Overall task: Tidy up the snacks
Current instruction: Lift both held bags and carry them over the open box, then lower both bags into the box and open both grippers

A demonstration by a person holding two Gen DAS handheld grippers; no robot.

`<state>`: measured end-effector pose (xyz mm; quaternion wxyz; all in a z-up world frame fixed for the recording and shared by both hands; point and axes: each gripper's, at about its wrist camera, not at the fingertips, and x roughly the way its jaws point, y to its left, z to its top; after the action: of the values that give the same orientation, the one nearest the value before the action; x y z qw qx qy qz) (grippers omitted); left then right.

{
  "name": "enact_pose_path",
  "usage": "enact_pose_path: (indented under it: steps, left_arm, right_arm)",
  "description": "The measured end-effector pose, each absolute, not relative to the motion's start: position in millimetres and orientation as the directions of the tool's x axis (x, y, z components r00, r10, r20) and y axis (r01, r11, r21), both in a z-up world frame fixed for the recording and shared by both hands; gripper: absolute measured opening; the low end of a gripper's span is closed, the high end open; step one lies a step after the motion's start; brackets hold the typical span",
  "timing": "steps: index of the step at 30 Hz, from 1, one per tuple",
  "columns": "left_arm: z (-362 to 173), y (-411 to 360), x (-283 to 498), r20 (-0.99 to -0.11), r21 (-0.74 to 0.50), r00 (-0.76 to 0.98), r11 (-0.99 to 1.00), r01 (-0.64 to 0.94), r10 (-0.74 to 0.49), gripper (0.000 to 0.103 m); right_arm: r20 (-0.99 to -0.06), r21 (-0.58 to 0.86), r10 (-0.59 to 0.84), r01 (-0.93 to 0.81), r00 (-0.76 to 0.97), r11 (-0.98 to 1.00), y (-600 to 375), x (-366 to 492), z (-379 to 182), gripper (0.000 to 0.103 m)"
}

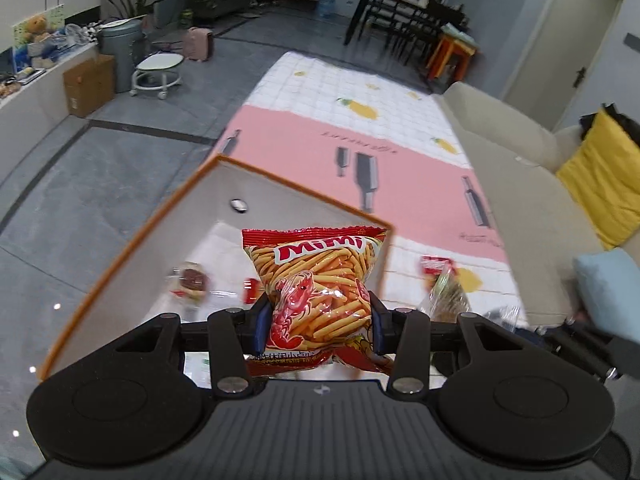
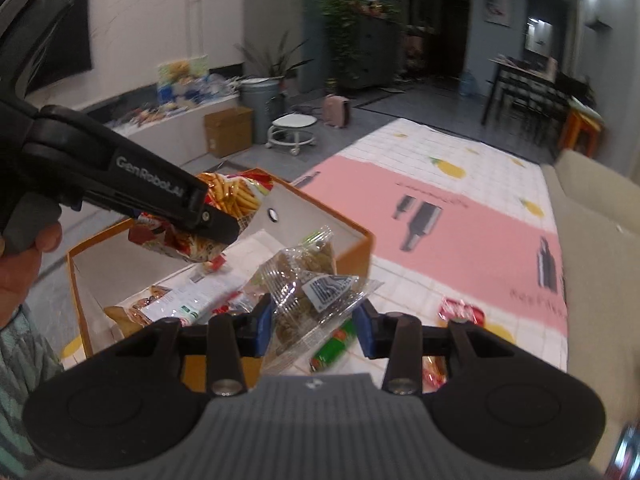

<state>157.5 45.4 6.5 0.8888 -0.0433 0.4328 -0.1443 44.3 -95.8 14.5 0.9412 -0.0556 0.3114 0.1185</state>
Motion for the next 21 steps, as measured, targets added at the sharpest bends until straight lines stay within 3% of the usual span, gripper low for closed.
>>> enact_pose_path:
  steps: [10, 21]
  left_arm:
    - [-23.9, 56.1, 186.6, -0.835, -0.081, 0.510, 0.963, 0.258, -0.207, 0.051]
    - [-64.7, 82.8, 203.3, -0.893, -0.098, 0.403, 0.960, 0.263, -0.202, 0.051]
  right_arm:
    - [-0.676, -0.182, 0.195, -0.418, 0.710, 0.890, -47.9, 99.9, -5.6, 0.039]
    - [-0.781, -0.136, 0.258, -0.558, 0.569, 0.818, -31.1, 136.5, -34.8, 0.039]
